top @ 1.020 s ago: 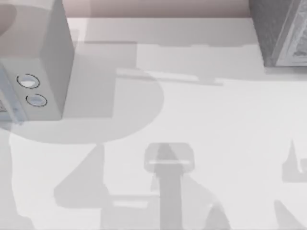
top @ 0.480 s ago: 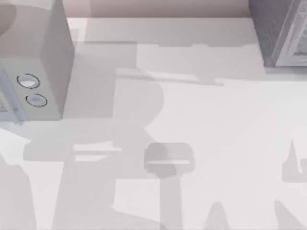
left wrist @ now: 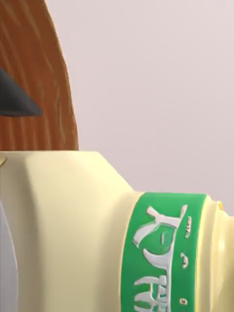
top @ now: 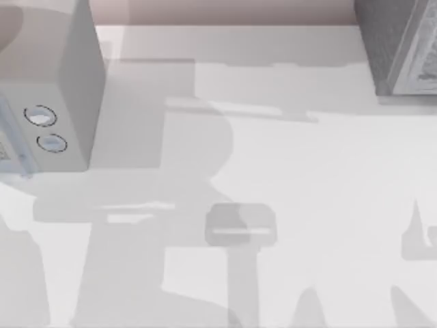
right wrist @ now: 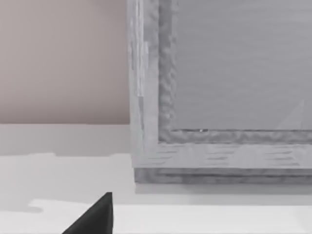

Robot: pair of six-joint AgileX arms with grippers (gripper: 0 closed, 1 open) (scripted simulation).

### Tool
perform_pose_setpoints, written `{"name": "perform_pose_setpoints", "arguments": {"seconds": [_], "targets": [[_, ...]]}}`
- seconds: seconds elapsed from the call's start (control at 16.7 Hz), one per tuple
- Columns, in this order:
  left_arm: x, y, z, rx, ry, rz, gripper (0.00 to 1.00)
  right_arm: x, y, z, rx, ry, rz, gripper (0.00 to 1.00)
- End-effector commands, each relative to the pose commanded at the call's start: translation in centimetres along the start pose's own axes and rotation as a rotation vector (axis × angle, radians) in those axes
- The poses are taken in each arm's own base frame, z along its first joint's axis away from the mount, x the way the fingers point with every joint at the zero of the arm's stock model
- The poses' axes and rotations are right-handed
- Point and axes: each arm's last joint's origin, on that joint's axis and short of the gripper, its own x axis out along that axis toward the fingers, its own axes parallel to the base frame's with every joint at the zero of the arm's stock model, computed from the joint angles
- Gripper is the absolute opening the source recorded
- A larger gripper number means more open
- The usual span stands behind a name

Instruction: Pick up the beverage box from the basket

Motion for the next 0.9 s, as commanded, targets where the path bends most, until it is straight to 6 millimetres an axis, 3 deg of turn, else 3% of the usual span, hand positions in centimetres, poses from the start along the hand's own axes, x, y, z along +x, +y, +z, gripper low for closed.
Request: {"name": "perform_pose_setpoints", "arguments": {"seconds": [0.42,0.78,0.9], "targets": [[3.6,0.1,-0.1,0.001,0.0,0.0,1.0,0.0,0.0,0.0,0.0,0.0,0.0,1.0],[4.1,0.1,-0.2,0.001,0.0,0.0,1.0,0.0,0.0,0.0,0.0,0.0,0.0,1.0],[4.1,0.1,-0.2,0.001,0.0,0.0,0.85,0.0,0.0,0.0,0.0,0.0,0.0,1.0]]}}
